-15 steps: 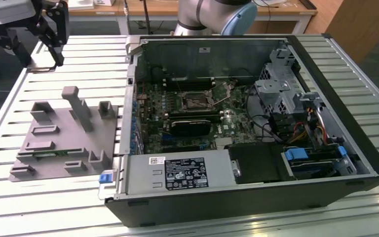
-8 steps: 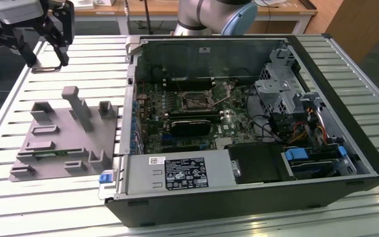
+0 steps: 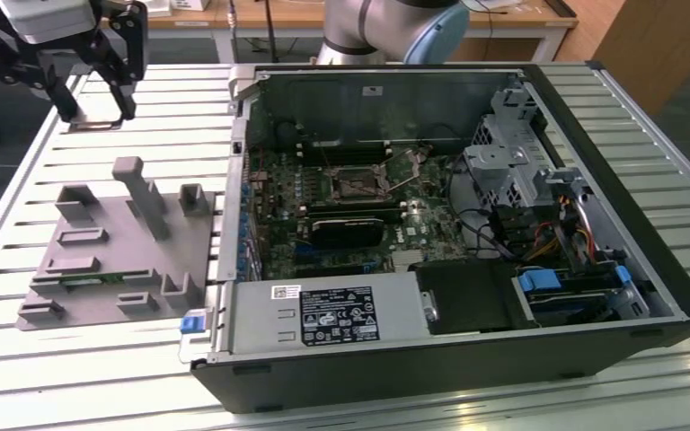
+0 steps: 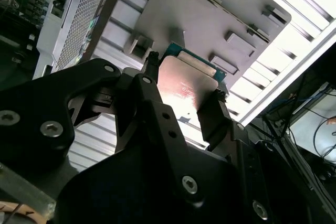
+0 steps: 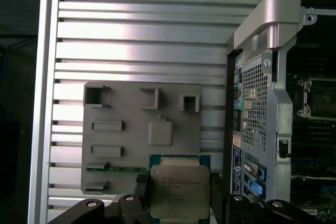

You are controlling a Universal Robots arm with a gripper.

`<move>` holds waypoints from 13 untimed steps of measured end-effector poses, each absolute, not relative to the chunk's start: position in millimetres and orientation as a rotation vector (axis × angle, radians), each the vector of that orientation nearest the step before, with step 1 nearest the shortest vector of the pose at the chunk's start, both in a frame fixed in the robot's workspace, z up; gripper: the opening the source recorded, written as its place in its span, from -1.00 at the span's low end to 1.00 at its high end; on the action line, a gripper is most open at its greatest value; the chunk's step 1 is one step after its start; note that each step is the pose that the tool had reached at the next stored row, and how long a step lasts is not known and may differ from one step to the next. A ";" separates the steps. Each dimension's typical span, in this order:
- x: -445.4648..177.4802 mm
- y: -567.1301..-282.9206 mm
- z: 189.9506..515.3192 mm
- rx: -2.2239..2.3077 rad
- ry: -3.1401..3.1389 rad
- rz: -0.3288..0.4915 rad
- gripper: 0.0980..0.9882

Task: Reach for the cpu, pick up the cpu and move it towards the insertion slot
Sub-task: 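Pick up the cpu and move it towards the insertion slot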

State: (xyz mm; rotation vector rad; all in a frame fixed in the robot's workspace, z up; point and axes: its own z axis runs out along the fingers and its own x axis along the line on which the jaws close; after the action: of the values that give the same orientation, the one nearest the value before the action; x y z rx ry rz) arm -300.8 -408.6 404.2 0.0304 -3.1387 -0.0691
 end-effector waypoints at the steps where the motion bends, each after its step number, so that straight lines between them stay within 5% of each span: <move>1: -299.6 -408.6 404.3 0.030 -3.139 -0.069 0.00; 13: -284.4 -408.6 404.3 0.030 -3.139 -0.069 0.00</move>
State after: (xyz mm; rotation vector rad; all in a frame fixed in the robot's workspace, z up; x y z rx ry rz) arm -284.4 -408.6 404.3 0.0304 -3.1386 -0.0691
